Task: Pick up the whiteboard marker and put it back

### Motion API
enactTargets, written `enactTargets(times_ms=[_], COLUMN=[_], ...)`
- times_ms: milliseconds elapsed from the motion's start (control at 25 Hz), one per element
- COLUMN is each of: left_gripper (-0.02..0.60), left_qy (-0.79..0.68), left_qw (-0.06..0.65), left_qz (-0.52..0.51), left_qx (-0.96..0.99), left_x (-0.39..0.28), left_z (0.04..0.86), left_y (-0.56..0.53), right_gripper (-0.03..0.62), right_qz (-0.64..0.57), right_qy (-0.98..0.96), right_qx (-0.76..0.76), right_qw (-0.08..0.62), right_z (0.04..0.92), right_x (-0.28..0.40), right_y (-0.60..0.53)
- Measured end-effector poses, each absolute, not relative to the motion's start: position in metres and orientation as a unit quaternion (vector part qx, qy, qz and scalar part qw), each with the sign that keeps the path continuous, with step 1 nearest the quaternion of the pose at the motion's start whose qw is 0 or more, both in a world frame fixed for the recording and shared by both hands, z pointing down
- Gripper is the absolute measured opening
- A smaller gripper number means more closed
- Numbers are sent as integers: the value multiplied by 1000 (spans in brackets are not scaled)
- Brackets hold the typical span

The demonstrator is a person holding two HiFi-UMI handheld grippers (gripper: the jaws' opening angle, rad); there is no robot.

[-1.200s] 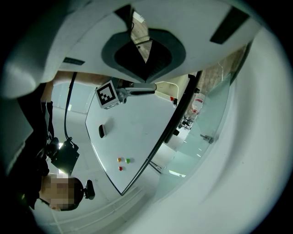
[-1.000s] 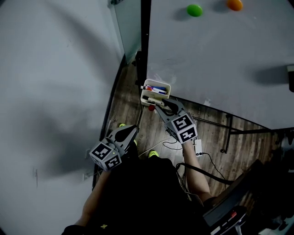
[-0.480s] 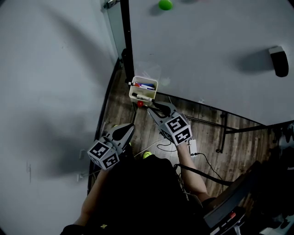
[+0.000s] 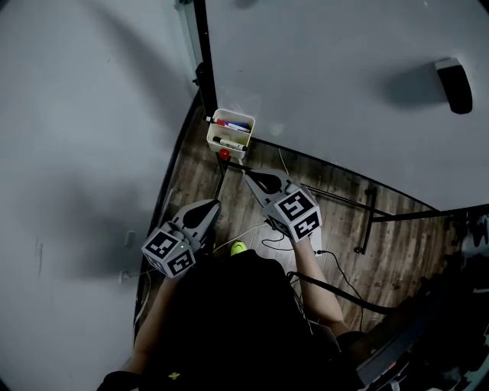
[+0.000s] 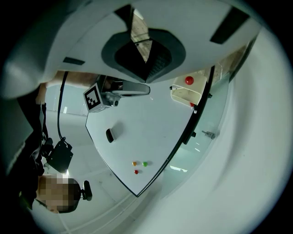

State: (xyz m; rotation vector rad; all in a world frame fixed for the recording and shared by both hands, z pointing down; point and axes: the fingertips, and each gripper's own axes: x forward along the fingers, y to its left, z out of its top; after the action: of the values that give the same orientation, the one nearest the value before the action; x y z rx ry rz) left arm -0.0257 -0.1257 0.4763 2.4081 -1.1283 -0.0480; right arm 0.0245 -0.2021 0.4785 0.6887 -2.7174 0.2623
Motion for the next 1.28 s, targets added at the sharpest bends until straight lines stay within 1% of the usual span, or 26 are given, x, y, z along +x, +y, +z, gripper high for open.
enactTargets(times_ms=[360, 600, 960, 1280], left_gripper=[21, 21, 21, 21], left_qy=[-419, -417, -407, -381], left_qw=[245, 244, 244, 233], left_qz=[-15, -8, -19, -28], left_qx=[874, 876, 880, 894], left_x=[-30, -40, -63, -68], left_z=[482, 487, 477, 465], left_y=[-118, -102, -43, 17], right_gripper=[6, 6, 6, 6], right_qz=[119, 126, 129, 120], right_qy=[-950, -949, -948, -943], right_qx=[236, 231, 242, 266], right_qw=[166, 173, 162, 158], right_z=[487, 492, 475, 463], right_x=[33, 25, 4, -3], right_y=[-176, -152, -91, -28])
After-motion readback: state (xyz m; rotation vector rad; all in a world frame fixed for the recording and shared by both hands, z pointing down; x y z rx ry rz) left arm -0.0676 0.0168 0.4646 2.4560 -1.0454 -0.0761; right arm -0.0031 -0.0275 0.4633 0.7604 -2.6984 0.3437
